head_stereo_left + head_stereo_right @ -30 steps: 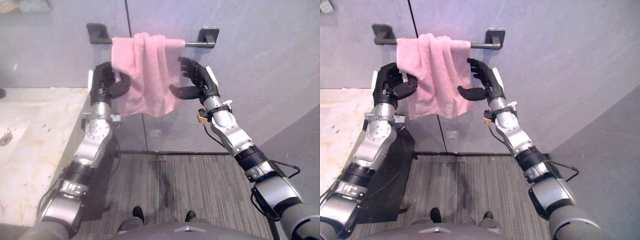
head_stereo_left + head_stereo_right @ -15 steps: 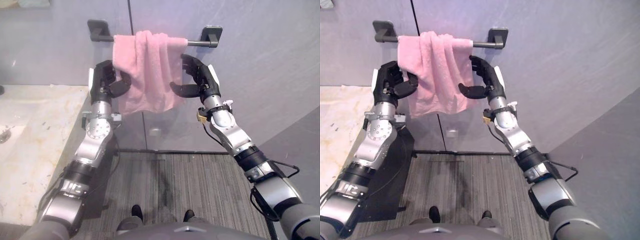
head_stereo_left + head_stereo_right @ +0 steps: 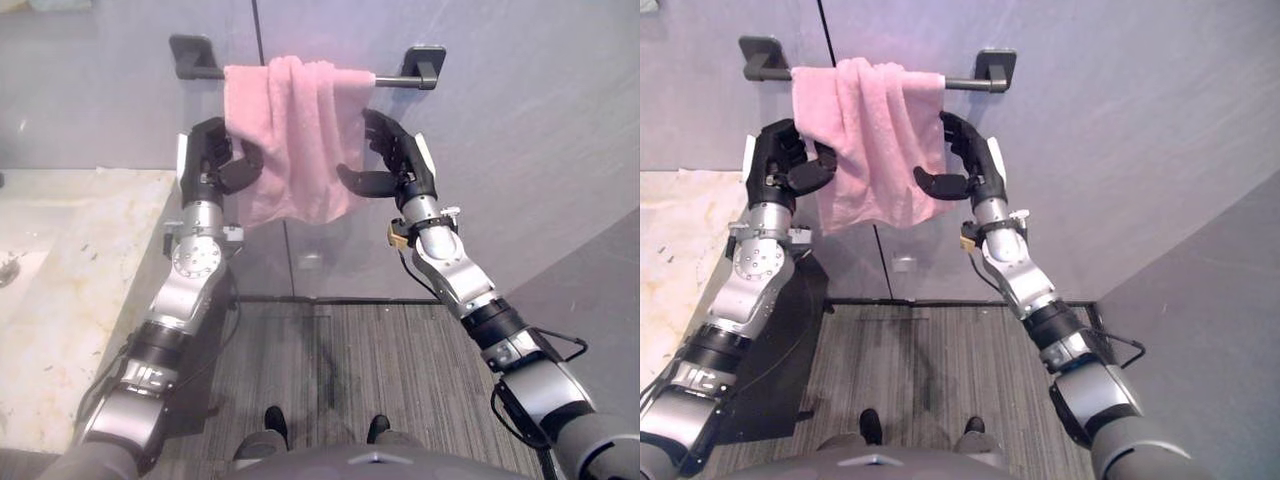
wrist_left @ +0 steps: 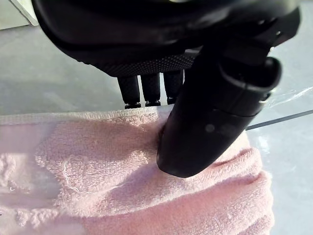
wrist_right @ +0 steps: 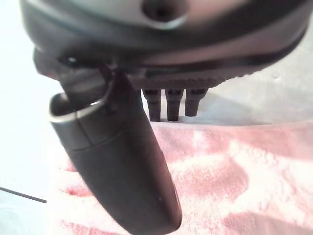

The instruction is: Organize the bathroom.

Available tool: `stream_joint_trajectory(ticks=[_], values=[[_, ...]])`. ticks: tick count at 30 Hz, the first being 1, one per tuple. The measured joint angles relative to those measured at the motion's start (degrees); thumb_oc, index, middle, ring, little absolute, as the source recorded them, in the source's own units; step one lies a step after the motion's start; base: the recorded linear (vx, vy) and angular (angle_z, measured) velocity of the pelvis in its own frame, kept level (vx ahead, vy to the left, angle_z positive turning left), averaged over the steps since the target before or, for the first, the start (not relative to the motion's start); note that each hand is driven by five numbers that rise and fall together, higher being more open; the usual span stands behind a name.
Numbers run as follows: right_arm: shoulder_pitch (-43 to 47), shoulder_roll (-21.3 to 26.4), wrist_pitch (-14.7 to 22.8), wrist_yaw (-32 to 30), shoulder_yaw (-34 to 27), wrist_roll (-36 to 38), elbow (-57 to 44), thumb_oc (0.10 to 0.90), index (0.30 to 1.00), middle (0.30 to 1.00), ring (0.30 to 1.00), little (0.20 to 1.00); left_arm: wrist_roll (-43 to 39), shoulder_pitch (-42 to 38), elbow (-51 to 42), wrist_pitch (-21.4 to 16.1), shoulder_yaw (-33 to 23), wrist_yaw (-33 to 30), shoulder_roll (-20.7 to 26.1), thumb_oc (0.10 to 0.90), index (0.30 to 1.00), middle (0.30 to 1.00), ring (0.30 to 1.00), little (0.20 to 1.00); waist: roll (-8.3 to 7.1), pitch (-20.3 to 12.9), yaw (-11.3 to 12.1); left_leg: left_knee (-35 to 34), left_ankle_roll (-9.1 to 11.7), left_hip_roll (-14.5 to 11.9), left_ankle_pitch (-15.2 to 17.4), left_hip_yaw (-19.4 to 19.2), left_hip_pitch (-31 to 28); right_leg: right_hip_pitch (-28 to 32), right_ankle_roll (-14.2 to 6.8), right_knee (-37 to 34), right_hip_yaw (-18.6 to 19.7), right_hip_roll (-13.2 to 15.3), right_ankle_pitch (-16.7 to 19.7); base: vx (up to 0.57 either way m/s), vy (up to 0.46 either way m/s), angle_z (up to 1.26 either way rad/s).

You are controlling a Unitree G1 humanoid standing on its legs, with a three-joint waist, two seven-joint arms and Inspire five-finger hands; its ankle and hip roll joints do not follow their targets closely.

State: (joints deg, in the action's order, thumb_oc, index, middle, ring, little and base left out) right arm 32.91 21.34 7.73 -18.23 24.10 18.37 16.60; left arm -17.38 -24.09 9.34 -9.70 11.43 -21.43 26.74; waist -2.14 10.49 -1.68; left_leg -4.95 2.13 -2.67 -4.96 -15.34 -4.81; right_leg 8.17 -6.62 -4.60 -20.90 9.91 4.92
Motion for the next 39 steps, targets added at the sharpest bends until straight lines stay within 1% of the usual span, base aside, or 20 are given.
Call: stream_joint_trajectory(ticks=[6, 13, 21, 26, 27, 30, 31, 32, 33, 34, 35, 37, 38, 39], values=[[-4.0, -2.4, 1.7, -3.5, -1.2, 0.0, -0.1, 0.8, 0.9, 0.9, 0.9, 0.9, 0.0, 0.1, 0.0, 0.0, 0.0, -0.8, 0.0, 0.4, 0.3, 0.3, 0.3, 0.3, 0.04, 0.3, 0.0, 0.0, 0.0, 0.0, 0.2, -0.4, -0.2, 0.0, 0.0, 0.0, 0.4, 0.0, 0.0, 0.0, 0.004, -0.01], [-4.4, -2.8, 3.0, -3.3, -1.5, 0.0, -0.1, 0.8, 0.9, 0.9, 0.9, 0.9, 0.0, 0.1, 0.0, 0.0, 0.0, -0.9, 0.0, 0.4, 0.3, 0.3, 0.3, 0.3, 0.08, 0.3, 0.0, 0.0, 0.0, 0.0, 0.2, -0.5, -0.5, 0.1, 0.0, 0.0, 0.6, 0.0, 0.0, -0.01, 0.004, -0.02], [-0.6, -0.8, 2.9, -2.6, -1.6, 0.4, 0.0, 0.8, 0.9, 0.9, 0.9, 0.9, 0.0, 0.1, 0.0, 0.0, 0.0, -0.5, 0.0, 0.4, 0.3, 0.3, 0.3, 0.3, 0.08, 0.3, 0.4, 0.0, 0.0, 0.0, 0.2, 0.1, -0.5, 0.5, 0.0, 0.0, 0.1, 0.0, 0.0, 0.0, -0.002, 0.01], [-0.5, 0.3, 2.9, -2.1, -1.7, 1.3, 0.1, 0.8, 0.9, 0.9, 0.9, 0.9, 0.0, 0.1, 0.0, 0.0, 0.0, 0.3, 0.0, 0.4, 0.3, 0.3, 0.3, 0.3, 0.09, 0.3, 0.4, 0.0, 0.0, 0.0, 0.2, 0.5, -0.5, 0.7, 0.0, 0.0, -0.3, 0.0, 0.0, -0.01, -0.003, 0.03], [-0.5, 0.8, 2.9, -1.5, -1.7, 1.3, 0.1, 0.731, 0.796, 0.796, 0.796, 0.796, 0.0, 0.1, 0.0, 0.0, 0.0, 0.4, 0.0, 0.4, 0.3, 0.3, 0.3, 0.3, 0.09, 0.3, 0.4, 0.0, 0.0, 0.0, 0.1, 0.6, -0.5, 0.7, 0.0, 0.0, -0.4, 0.0, 0.0, -0.01, -0.003, 0.05], [-0.4, 0.9, 2.9, -0.8, -1.7, 1.3, 0.1, 0.667, 0.7, 0.7, 0.7, 0.7, 0.0, 0.0, 0.0, 0.0, 0.0, 0.4, 0.0, 0.4, 0.3, 0.3, 0.3, 0.3, 0.09, 0.3, 0.3, 0.0, 0.0, 0.0, 0.1, 0.7, -0.5, 0.8, 0.0, 0.0, -0.4, 0.0, 0.0, 0.0, 0.0, 0.0], [-0.2, 0.9, 2.9, -0.4, -1.7, 1.3, 0.0, 0.538, 0.507, 0.507, 0.507, 0.507, 0.0, 0.0, 0.0, 0.0, 0.0, 0.4, 0.0, 0.4, 0.3, 0.3, 0.3, 0.3, 0.09, 0.3, 0.3, 0.0, 0.0, 0.0, 0.1, 0.7, -0.5, 0.8, 0.0, 0.0, -0.5, 0.0, 0.0, 0.0, 0.0, 0.0], [0.1, 0.9, 2.9, 0.0, -1.6, 1.3, 0.0, 0.538, 0.507, 0.507, 0.507, 0.507, 0.0, 0.0, 0.0, 0.0, 0.0, 0.4, -0.1, 0.4, 0.3, 0.3, 0.3, 0.3, 0.09, 0.3, 0.3, 0.0, 0.0, 0.0, 0.1, 0.7, -0.5, 0.8, 0.0, 0.0, -0.5, 0.0, 0.0, 0.0, 0.0, 0.0], [0.7, 0.9, 2.9, 0.4, -1.6, 1.3, 0.0, 0.472, 0.408, 0.408, 0.408, 0.408, 0.0, 0.0, 0.0, 0.0, 0.1, 0.4, -0.2, 0.4, 0.3, 0.3, 0.3, 0.3, 0.09, 0.3, 0.4, 0.0, 0.0, 0.0, 0.1, 0.7, -0.5, 0.8, 0.0, 0.0, -0.5, 0.0, 0.0, 0.0, 0.0, 0.0], [1.1, 0.9, 2.9, 0.5, -1.6, 1.3, 0.0, 0.463, 0.394, 0.394, 0.394, 0.394, 0.0, 0.0, 0.0, 0.0, 0.1, 0.4, -0.2, 0.4, 0.3, 0.3, 0.3, 0.3, 0.09, 0.3, 0.4, 0.0, 0.0, 0.0, 0.1, 0.8, -0.5, 0.8, 0.0, 0.0, -0.5, 0.0, 0.0, 0.0, 0.0, 0.0], [1.8, 0.9, 2.9, 0.5, -1.6, 1.3, 0.0, 0.466, 0.399, 0.399, 0.399, 0.399, 0.0, -0.1, 0.0, 0.0, 0.1, 0.4, -0.3, 0.4, 0.3, 0.3, 0.3, 0.3, 0.09, 0.3, 0.5, 0.0, 0.0, 0.0, 0.1, 0.8, -0.5, 0.8, 0.0, 0.0, -0.6, 0.0, 0.0, 0.0, 0.0, 0.0], [2.3, 0.9, 2.9, 0.5, -1.6, 1.3, 0.0, 0.449, 0.373, 0.373, 0.373, 0.373, 0.0, -0.1, 0.0, 0.0, 0.1, 0.5, -0.3, 0.4, 0.3, 0.3, 0.3, 0.3, 0.1, 0.3, 0.6, 0.0, 0.0, 0.0, 0.1, 0.8, -0.5, 0.8, 0.0, 0.0, -0.6, 0.0, 0.0, 0.0, 0.0, 0.0], [2.5, 0.9, 2.9, 0.5, -1.6, 1.3, 0.0, 0.431, 0.347, 0.347, 0.347, 0.347, 0.0, -0.1, 0.0, 0.0, 0.1, 0.5, -0.3, 0.4, 0.3, 0.3, 0.3, 0.3, 0.1, 0.3, 0.6, 0.0, 0.0, 0.1, 0.1, 0.8, -0.5, 0.8, 0.0, 0.0, -0.6, 0.0, 0.0, 0.0, 0.0, 0.0], [2.7, 0.9, 2.9, 0.5, -1.6, 1.3, 0.0, 0.431, 0.347, 0.347, 0.347, 0.347, 0.0, -0.1, 0.0, 0.0, 0.1, 0.5, -0.3, 0.4, 0.3, 0.3, 0.3, 0.3, 0.1, 0.3, 0.7, 0.0, 0.0, 0.1, 0.1, 0.9, -0.5, 0.9, 0.0, 0.0, -0.6, 0.0, 0.0, 0.0, 0.0, 0.0]])
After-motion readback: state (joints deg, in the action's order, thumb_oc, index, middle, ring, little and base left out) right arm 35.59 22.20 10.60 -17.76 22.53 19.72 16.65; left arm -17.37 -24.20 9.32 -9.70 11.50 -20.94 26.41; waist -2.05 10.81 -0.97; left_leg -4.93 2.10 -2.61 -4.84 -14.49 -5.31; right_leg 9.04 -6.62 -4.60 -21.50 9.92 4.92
